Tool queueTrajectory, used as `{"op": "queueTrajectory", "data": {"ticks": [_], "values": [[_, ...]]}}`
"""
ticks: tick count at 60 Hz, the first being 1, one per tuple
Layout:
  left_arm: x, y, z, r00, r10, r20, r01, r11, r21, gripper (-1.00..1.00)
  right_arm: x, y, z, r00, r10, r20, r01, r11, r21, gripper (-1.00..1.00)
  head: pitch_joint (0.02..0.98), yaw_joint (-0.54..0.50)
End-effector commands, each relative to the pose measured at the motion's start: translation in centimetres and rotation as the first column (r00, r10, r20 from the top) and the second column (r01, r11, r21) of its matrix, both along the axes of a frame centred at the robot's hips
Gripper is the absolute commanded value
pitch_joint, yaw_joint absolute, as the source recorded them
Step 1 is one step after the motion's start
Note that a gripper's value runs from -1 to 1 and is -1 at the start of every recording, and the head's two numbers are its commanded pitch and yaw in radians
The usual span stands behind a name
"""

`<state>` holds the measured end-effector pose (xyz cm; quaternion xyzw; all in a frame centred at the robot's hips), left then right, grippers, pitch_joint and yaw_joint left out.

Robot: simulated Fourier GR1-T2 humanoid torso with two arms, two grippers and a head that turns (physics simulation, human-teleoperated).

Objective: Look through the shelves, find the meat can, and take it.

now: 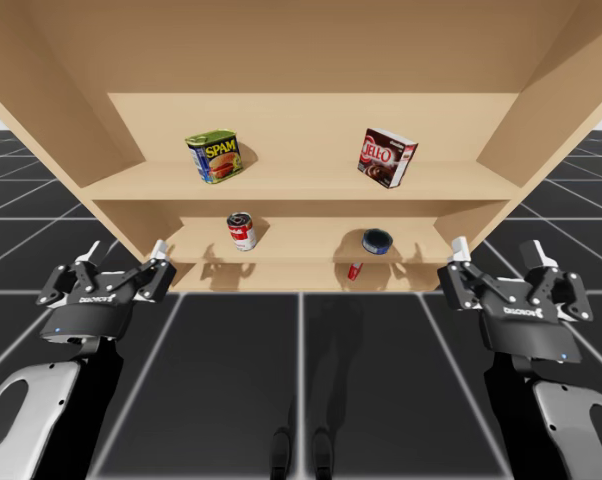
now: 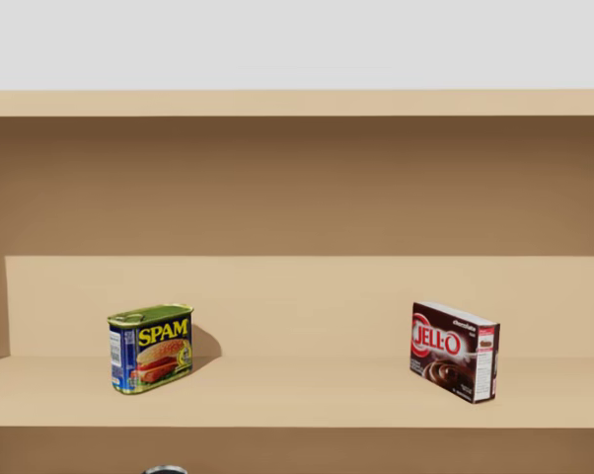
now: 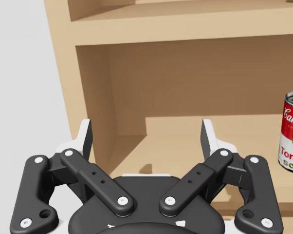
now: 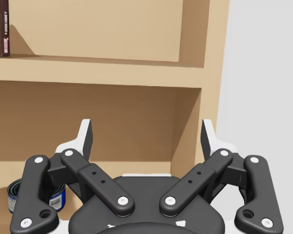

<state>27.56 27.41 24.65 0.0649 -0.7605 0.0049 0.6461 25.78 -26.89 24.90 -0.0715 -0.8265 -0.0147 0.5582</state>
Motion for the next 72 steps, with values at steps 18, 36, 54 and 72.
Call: {"op": "queueTrajectory", "data": {"ticks": [18, 36, 54, 72], "values": [[0.0, -0.1, 0.0, 1.000, 0.000, -0.007, 0.000, 1.000, 0.005, -1.00, 0.1, 0.0, -0.2, 0.999, 0.034, -0.034, -0.033, 0.999, 0.032, -1.00, 0.162, 0.10], [-0.1, -0.5, -0.1, 1.000, -0.002, -0.014, 0.002, 1.000, 0.017, -1.00, 0.1, 0.1, -0.4, 0.998, 0.047, -0.047, -0.047, 0.999, 0.011, -1.00, 0.262, 0.28], [-3.0, -2.3, 3.9, 0.988, -0.147, -0.049, 0.146, 0.989, -0.025, -1.00, 0.1, 0.0, -0.4, 0.997, 0.056, -0.048, -0.056, 0.998, 0.005, -1.00, 0.261, 0.27], [-4.6, -2.6, 11.4, 0.907, -0.399, -0.134, 0.401, 0.916, -0.009, -1.00, 0.1, -0.1, -0.5, 0.997, 0.067, -0.047, -0.067, 0.998, -0.002, -1.00, 0.256, 0.27]]}}
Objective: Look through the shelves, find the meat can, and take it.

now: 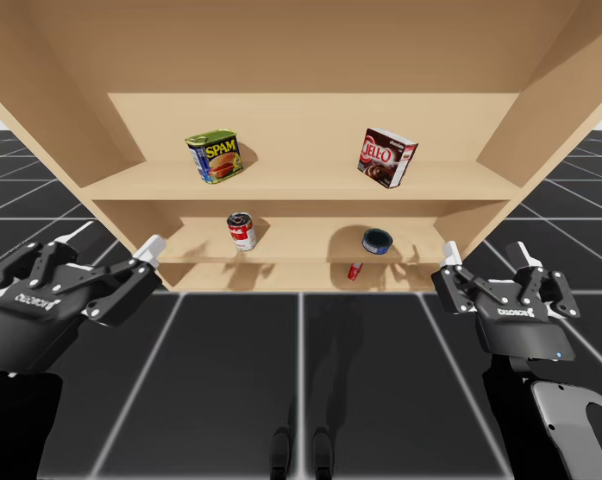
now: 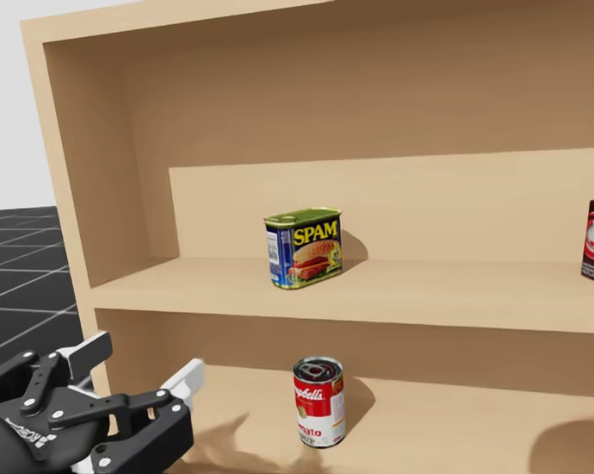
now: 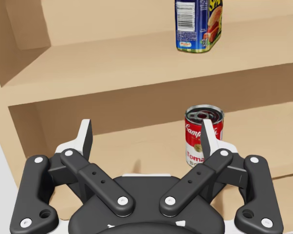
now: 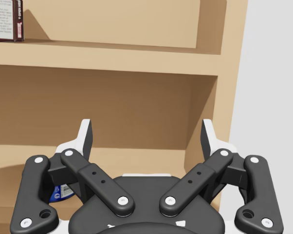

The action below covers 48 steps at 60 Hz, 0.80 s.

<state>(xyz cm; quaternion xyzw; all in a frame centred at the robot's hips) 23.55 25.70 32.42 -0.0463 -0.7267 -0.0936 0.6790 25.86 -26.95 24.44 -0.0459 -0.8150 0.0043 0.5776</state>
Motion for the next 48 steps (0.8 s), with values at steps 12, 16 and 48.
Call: {"op": "queueTrajectory", "data": {"ticks": [12, 16, 48], "values": [[2.1, -1.4, 5.4, 0.987, -0.158, -0.043, 0.159, 0.987, 0.026, -1.00, 0.0, 0.0, 0.0, 1.000, 0.016, -0.001, -0.016, 1.000, 0.005, -1.00, 0.252, 0.27], [3.1, -1.6, 5.6, 0.986, -0.157, -0.053, 0.158, 0.987, 0.023, -1.00, 0.0, 0.0, 0.0, 1.000, 0.020, -0.002, -0.020, 1.000, 0.008, -1.00, 0.251, 0.27], [11.7, -4.8, 5.7, 0.976, -0.166, -0.140, 0.173, 0.984, 0.044, -1.00, -0.1, -0.1, 0.2, 1.000, 0.031, 0.002, -0.031, 0.999, 0.030, -1.00, 0.247, 0.26]]}}
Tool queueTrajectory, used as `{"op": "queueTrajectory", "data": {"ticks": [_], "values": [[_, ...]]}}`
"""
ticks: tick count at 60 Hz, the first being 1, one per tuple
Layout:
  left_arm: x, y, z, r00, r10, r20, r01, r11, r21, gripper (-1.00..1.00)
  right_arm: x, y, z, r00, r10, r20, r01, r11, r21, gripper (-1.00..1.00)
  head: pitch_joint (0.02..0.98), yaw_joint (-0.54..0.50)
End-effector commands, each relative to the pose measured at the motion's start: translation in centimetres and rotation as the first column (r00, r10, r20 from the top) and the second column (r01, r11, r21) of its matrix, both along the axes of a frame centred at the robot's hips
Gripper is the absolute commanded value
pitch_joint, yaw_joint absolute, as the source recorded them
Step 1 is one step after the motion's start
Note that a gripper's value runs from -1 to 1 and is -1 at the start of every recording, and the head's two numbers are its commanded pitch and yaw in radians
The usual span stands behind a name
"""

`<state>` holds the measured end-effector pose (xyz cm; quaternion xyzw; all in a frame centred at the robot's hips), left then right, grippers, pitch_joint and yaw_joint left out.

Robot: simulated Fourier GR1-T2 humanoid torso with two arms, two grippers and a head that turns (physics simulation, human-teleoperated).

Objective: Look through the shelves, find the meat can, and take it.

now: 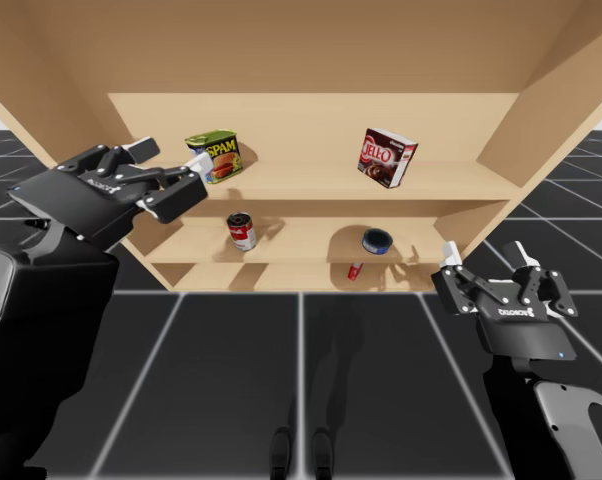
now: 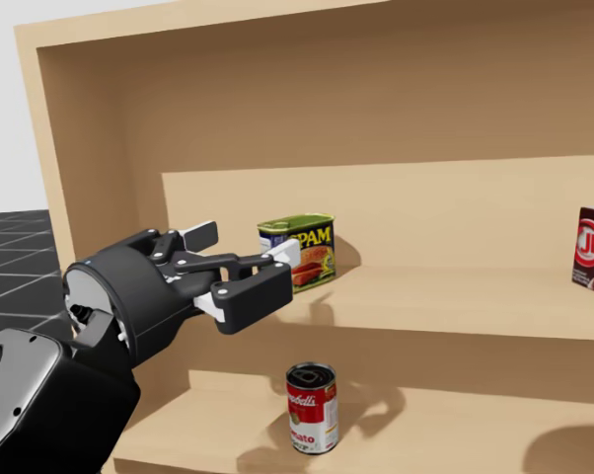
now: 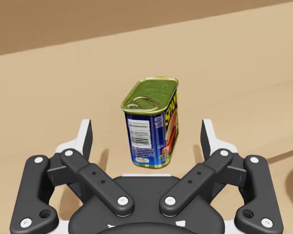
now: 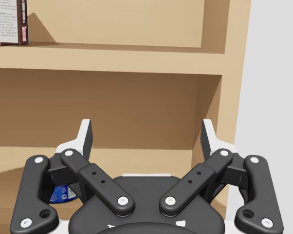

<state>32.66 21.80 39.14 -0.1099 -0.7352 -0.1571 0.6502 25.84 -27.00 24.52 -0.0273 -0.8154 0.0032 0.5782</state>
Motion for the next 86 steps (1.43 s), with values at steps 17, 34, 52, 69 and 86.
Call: {"op": "queueTrajectory", "data": {"ticks": [17, 34, 52, 69, 86], "values": [[6.2, -1.4, -1.3, 0.980, 0.030, -0.199, -0.024, 0.999, 0.035, -1.00, -0.2, -0.3, 0.3, 1.000, 0.001, 0.007, -0.002, 1.000, 0.019, -1.00, 0.252, 0.25], [7.6, -1.9, -1.1, 0.983, 0.036, -0.182, -0.032, 0.999, 0.026, -1.00, -0.2, -0.3, 0.3, 1.000, 0.003, 0.008, -0.003, 1.000, 0.022, -1.00, 0.255, 0.24], [5.8, -1.7, -0.3, 0.995, 0.044, -0.094, -0.040, 0.998, 0.047, 1.00, -0.2, -0.2, 0.2, 1.000, 0.004, 0.005, -0.004, 1.000, 0.017, -1.00, 0.257, 0.23], [0.8, -0.5, 1.1, 0.998, 0.052, -0.020, -0.050, 0.997, 0.061, 1.00, -0.2, -0.2, 0.2, 1.000, 0.003, 0.004, -0.003, 1.000, 0.016, -1.00, 0.259, 0.23], [-6.0, 2.2, 0.5, 0.996, 0.087, 0.015, -0.088, 0.992, 0.087, 1.00, -0.3, 0.0, 0.1, 1.000, 0.006, 0.007, -0.006, 1.000, 0.013, -1.00, 0.266, 0.23]]}}
